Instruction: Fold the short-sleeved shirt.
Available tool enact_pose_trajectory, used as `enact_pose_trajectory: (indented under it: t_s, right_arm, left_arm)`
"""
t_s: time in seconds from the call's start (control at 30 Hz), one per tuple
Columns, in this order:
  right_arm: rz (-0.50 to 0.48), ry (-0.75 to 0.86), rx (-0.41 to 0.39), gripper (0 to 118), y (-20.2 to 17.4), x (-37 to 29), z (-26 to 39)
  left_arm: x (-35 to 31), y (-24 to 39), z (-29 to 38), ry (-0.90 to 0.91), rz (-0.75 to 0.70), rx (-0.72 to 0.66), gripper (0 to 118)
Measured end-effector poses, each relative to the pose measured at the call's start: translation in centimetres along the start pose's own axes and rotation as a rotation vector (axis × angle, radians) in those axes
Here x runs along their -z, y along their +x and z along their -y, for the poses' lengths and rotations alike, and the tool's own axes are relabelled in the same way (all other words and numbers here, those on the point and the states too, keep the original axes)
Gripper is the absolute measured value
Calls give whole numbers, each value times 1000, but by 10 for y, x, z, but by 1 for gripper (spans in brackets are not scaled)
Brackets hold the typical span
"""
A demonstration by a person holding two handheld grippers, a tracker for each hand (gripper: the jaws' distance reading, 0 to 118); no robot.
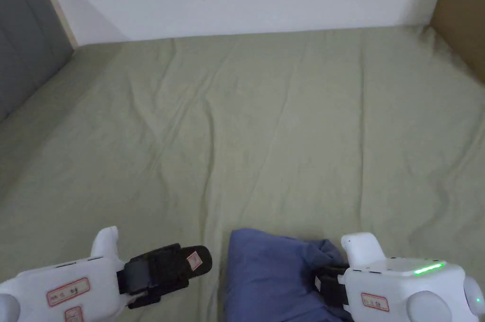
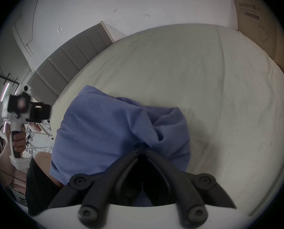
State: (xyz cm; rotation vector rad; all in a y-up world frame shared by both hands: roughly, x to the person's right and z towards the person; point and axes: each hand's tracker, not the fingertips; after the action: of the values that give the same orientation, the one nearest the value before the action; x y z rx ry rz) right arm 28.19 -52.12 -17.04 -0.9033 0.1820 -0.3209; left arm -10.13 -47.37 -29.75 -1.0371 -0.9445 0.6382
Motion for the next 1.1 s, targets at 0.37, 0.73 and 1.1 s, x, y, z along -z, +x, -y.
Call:
enact_pose_trajectory:
  t_s: [0.37, 0.73, 1.1]
  right_arm:
    - [-5, 35, 32, 0, -1, -19, 11]
    - [-17, 127, -5, 0, -16, -77, 10]
    - [-8, 110, -92, 0, -40, -99, 7]
  left_arm:
    - [107, -5, 15, -250, 15, 59, 50]
    - [35, -18, -35, -267, -176, 221, 32]
    - [-131, -112, -172, -213, -964, 333, 31]
